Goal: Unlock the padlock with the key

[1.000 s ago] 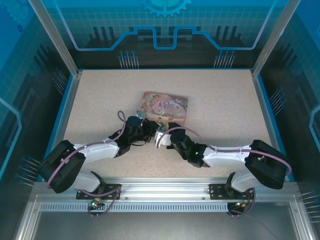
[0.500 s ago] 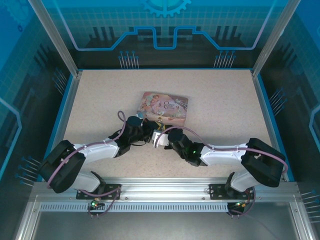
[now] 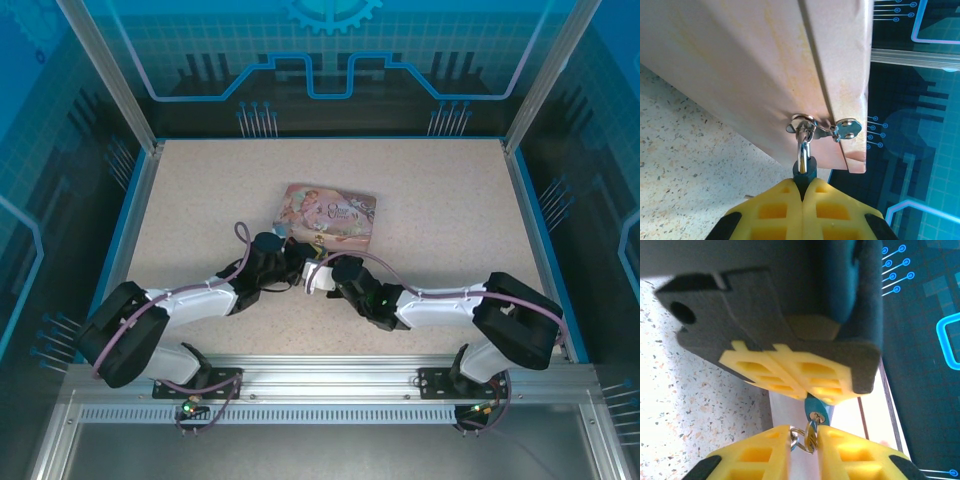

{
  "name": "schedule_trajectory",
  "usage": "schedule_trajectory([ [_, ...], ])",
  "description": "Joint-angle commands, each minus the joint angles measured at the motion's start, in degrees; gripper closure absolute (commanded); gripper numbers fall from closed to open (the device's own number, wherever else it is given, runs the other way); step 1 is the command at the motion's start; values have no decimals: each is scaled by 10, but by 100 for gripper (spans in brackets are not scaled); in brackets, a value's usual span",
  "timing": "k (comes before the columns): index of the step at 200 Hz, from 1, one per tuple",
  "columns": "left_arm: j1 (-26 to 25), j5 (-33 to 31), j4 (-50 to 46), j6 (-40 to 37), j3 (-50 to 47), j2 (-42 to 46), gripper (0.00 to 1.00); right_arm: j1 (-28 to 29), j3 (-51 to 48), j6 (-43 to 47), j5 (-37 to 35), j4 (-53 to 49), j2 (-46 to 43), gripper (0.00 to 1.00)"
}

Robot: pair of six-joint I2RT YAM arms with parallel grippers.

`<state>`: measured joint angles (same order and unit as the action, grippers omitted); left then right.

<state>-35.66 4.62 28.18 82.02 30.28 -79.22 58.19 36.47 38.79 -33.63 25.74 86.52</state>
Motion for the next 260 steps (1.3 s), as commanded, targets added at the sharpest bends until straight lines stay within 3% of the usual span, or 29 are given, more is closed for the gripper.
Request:
schedule_trajectory([
  [1, 5, 12, 24, -16, 23, 22, 100, -10, 16, -13, -2, 3, 10, 83],
  [136, 4, 13, 23, -16, 27, 20, 100, -30, 27, -57, 13, 3, 8, 84],
  [184, 4, 15, 25, -15, 26, 18, 100, -35, 30, -77, 33, -3, -3, 100],
  [260, 3, 15, 32, -12, 26, 11, 100, -50, 29, -167, 88, -32, -28, 100],
])
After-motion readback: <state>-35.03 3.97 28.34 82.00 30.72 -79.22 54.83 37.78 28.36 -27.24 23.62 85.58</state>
